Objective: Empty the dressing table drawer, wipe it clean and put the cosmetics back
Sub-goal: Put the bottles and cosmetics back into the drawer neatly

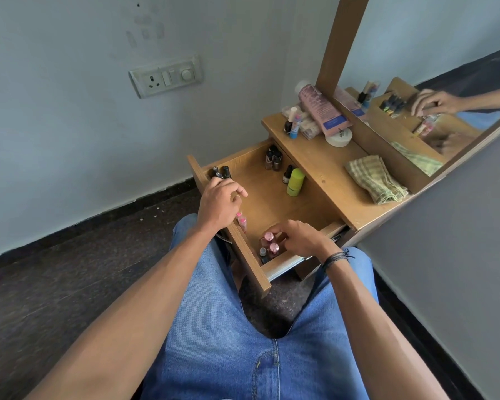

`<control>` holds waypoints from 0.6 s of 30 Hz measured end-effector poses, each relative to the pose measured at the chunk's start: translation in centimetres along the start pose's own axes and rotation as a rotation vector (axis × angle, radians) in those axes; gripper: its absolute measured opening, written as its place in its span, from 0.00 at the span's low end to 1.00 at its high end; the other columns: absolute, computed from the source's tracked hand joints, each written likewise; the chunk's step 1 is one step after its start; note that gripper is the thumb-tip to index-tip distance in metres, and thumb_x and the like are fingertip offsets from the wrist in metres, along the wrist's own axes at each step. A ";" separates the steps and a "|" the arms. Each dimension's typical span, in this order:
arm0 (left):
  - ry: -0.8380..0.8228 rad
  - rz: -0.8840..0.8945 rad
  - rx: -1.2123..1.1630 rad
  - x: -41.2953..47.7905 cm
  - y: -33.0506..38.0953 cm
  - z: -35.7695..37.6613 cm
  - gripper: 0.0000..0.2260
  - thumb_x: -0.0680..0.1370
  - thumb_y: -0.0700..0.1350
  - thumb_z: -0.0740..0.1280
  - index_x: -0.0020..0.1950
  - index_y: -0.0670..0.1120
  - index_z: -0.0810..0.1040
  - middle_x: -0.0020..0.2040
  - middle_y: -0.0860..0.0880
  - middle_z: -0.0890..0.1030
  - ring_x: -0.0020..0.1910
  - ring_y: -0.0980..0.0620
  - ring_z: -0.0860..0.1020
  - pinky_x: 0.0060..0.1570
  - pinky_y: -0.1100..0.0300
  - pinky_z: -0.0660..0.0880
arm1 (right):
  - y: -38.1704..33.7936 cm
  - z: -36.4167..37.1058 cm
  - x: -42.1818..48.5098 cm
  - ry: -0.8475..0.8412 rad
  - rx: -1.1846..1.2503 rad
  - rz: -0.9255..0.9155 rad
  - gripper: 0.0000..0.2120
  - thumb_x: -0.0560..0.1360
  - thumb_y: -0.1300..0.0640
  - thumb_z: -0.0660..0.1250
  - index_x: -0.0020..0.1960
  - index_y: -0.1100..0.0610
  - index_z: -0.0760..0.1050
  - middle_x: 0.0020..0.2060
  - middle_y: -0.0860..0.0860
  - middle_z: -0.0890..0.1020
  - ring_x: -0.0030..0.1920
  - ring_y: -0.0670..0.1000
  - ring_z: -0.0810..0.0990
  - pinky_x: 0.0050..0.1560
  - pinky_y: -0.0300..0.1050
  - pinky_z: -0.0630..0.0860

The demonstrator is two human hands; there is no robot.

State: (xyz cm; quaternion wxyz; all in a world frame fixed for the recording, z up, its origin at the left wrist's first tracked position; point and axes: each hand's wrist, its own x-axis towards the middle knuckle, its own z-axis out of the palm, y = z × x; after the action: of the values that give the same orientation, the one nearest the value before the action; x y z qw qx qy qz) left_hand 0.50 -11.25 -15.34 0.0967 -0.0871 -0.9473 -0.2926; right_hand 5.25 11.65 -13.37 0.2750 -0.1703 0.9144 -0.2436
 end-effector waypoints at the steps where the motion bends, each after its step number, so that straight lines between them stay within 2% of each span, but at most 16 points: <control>1: 0.003 0.000 0.001 0.0 0.0 0.0 0.08 0.76 0.39 0.69 0.47 0.52 0.83 0.49 0.59 0.82 0.57 0.56 0.71 0.58 0.59 0.68 | -0.1 -0.1 0.0 -0.005 0.003 -0.001 0.30 0.70 0.72 0.59 0.60 0.45 0.82 0.58 0.46 0.83 0.57 0.53 0.81 0.58 0.55 0.78; 8: 0.025 0.003 0.000 0.0 -0.1 0.1 0.09 0.76 0.39 0.69 0.46 0.53 0.83 0.48 0.59 0.82 0.56 0.55 0.71 0.58 0.59 0.68 | -0.7 0.1 -0.3 -0.034 0.009 -0.013 0.28 0.75 0.68 0.60 0.64 0.41 0.80 0.63 0.44 0.82 0.62 0.53 0.79 0.61 0.53 0.77; 14: 0.026 0.002 0.000 0.0 -0.1 0.2 0.09 0.76 0.39 0.68 0.46 0.53 0.83 0.48 0.59 0.82 0.55 0.56 0.71 0.57 0.60 0.68 | -1.1 0.2 -0.3 -0.004 -0.038 -0.006 0.29 0.76 0.66 0.59 0.67 0.39 0.78 0.66 0.42 0.80 0.63 0.53 0.78 0.55 0.48 0.74; 18: 0.028 -0.001 -0.010 0.0 -0.2 0.3 0.09 0.76 0.39 0.69 0.46 0.53 0.83 0.48 0.59 0.82 0.52 0.60 0.68 0.56 0.62 0.67 | -1.1 0.4 -0.4 0.011 -0.073 -0.005 0.31 0.74 0.67 0.57 0.67 0.39 0.77 0.66 0.40 0.79 0.63 0.52 0.78 0.54 0.48 0.73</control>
State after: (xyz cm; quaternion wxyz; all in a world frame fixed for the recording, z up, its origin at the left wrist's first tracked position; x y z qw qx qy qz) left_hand 0.39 -11.27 -15.69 0.1096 -0.0830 -0.9445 -0.2985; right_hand 6.00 10.75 -12.88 0.2630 -0.1812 0.9237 -0.2117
